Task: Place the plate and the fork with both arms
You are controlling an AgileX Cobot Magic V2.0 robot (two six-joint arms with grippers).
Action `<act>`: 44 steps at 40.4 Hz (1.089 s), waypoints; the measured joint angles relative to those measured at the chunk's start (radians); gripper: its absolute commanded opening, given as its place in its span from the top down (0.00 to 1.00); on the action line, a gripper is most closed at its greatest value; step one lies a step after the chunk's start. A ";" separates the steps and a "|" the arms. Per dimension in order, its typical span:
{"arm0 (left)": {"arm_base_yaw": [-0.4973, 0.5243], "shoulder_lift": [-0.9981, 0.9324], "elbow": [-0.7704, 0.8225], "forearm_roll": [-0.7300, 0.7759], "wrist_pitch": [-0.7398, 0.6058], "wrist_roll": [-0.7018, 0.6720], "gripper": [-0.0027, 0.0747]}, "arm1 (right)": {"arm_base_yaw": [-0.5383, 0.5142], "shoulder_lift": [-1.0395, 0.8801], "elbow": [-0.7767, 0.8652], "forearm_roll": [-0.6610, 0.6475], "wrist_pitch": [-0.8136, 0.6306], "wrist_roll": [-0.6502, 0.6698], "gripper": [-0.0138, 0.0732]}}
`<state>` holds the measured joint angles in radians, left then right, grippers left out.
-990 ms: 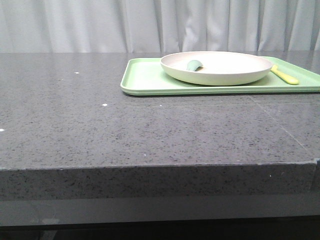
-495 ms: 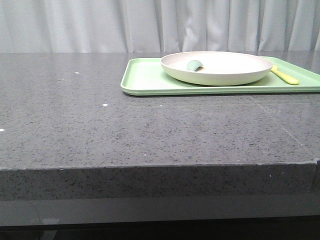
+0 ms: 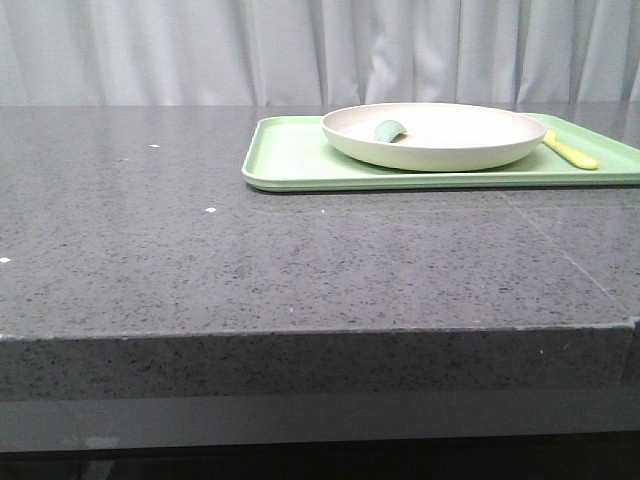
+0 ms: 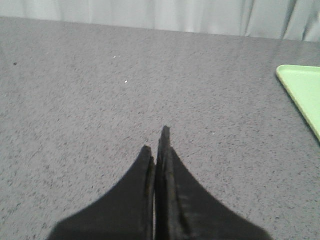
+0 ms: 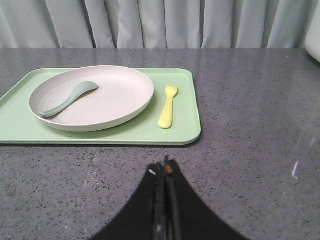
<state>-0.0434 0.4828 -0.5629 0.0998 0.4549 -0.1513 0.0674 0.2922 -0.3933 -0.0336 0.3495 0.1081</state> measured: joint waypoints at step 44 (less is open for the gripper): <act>0.099 -0.488 0.568 -0.105 -0.246 0.138 0.99 | 0.000 0.000 0.000 0.000 0.000 0.000 0.92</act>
<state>0.0551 -0.0050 0.0051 -0.0053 0.2093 -0.0134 0.0674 0.2922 -0.3933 -0.0336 0.3495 0.1081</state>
